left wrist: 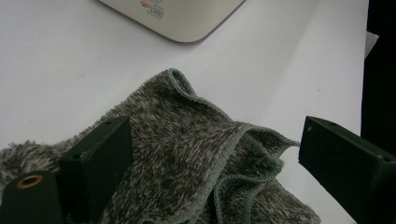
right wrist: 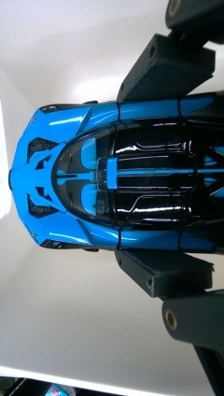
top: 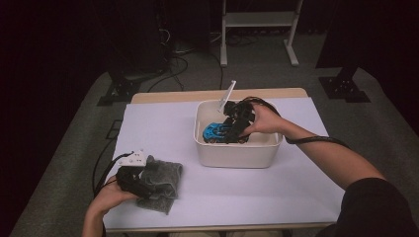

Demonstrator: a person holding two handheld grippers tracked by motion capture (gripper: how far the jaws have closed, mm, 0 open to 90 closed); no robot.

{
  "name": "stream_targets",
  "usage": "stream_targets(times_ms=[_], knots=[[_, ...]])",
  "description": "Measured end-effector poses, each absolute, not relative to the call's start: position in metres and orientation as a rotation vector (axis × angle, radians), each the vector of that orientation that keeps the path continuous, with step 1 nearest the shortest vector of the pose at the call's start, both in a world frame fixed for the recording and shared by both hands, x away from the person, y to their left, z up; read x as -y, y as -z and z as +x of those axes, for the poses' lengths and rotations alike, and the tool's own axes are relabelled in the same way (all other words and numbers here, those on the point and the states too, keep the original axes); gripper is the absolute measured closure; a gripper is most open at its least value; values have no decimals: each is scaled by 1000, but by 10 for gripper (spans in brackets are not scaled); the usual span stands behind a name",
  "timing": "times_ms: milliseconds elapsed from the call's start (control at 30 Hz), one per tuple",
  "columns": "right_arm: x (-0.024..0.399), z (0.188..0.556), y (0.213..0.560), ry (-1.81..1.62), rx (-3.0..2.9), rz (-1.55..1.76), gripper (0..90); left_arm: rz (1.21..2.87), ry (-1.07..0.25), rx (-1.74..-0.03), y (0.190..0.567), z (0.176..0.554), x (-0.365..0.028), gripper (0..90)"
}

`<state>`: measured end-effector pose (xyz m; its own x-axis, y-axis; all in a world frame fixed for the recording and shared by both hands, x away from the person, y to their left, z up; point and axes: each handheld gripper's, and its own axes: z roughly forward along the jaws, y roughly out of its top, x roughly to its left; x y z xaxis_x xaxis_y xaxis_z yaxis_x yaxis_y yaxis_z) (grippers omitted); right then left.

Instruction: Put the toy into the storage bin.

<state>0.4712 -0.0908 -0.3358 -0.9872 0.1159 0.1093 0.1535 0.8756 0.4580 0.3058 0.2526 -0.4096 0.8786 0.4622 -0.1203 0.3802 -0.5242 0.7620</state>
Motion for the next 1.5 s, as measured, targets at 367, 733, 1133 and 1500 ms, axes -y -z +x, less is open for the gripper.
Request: stream_targets(times_ms=[367,733,1133,1500], knots=[[86,473,341,709,2963,-219,249,2180,-120,-605,410,306,-253,91],[83,475,349,666,2954,-220,249,2180,-119,-604,410,306,-253,91],[78,478,355,624,2948,-214,249,2177,-121,-610,409,305,-254,91],[73,478,364,578,2937,-206,249,2175,-120,-610,410,305,-254,91]])
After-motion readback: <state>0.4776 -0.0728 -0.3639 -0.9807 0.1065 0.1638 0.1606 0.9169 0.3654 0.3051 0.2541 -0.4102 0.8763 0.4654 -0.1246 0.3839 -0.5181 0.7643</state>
